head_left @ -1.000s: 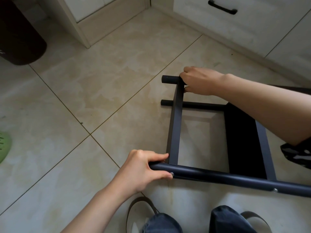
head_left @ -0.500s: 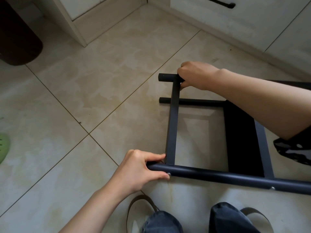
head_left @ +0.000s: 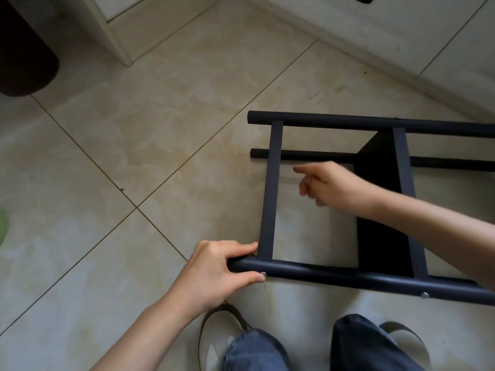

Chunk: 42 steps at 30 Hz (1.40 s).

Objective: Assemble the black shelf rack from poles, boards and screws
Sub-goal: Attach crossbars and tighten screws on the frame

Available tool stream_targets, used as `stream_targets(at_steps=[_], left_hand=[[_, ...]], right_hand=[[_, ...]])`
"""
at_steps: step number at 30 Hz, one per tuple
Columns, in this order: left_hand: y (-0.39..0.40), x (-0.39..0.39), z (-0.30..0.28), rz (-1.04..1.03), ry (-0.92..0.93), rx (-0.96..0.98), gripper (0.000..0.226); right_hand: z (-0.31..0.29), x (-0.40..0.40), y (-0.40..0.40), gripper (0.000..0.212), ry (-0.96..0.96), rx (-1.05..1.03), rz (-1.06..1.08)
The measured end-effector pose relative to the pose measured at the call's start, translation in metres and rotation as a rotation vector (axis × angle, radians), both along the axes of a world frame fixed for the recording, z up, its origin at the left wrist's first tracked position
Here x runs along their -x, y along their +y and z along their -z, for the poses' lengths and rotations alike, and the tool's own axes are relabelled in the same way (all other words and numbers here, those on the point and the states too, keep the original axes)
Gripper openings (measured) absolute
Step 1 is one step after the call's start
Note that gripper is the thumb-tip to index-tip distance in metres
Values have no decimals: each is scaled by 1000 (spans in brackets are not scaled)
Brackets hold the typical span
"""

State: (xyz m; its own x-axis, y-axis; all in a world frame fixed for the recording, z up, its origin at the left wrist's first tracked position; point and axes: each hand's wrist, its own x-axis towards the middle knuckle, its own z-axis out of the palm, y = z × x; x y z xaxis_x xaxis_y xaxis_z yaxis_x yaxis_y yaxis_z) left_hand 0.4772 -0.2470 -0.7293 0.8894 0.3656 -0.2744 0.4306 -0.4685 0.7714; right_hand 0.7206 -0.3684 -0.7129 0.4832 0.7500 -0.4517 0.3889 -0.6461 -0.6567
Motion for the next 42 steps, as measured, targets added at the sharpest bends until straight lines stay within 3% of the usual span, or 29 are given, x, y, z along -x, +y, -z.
stream_targets(at_steps=[5,8,12,19,25,32,42], left_hand=[[-2,0,-3,129,49,-7,95],[-2,-3,-8,298,98,-40,87],[-1,-3,-8,436,167,-95,73],[3,-7,-12,408,154,-18,69],[4,-4,-5,360,99,33,71],[3,-3,-3,328,101,45,69],[4,-2,1,308,91,61,67]], right_hand=[[11,28,-27,12,517,-85,165],[20,37,-33,19,668,-73,229],[30,40,-42,19,588,-65,234],[46,49,-43,6,691,-69,214],[53,53,-36,11,815,-50,108],[63,49,-33,10,1061,-90,142],[65,44,-27,13,989,-129,72]])
